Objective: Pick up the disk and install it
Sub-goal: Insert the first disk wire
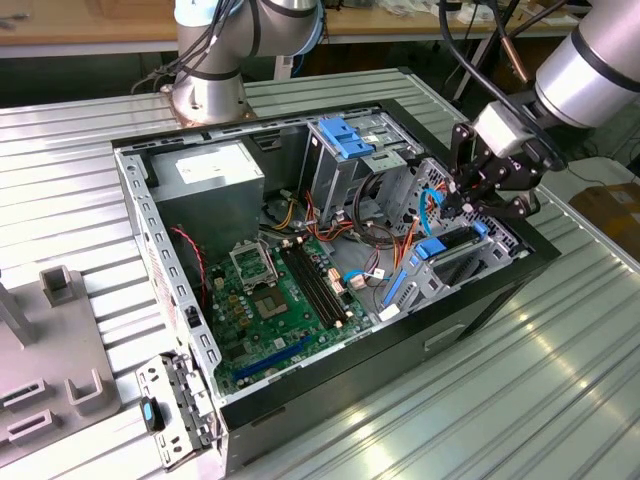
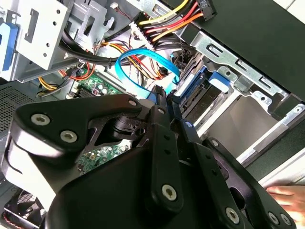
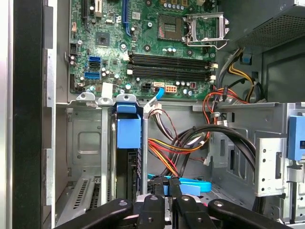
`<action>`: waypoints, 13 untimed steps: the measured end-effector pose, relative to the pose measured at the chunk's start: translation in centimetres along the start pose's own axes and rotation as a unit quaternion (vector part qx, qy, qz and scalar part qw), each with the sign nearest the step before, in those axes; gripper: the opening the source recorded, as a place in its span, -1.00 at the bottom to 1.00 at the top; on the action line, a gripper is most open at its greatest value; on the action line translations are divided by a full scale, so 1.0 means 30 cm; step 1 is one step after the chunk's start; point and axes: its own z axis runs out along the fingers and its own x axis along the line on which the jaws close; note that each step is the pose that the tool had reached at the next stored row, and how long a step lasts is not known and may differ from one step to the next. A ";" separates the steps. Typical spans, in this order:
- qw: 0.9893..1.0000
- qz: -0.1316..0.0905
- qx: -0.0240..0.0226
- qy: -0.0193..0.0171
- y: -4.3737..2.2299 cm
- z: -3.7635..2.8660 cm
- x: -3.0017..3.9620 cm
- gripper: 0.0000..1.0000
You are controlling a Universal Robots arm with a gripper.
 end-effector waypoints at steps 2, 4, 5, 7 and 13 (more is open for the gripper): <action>1.000 0.000 0.000 0.000 0.000 0.000 0.000 -0.68; 1.000 0.000 0.000 0.005 0.000 -0.013 -0.003 -0.68; 1.000 0.000 0.000 0.007 0.000 -0.014 -0.003 -0.68; 1.000 0.000 0.000 0.007 0.000 -0.014 -0.003 -0.68; 1.000 0.000 0.000 0.021 0.011 -0.014 -0.003 -0.68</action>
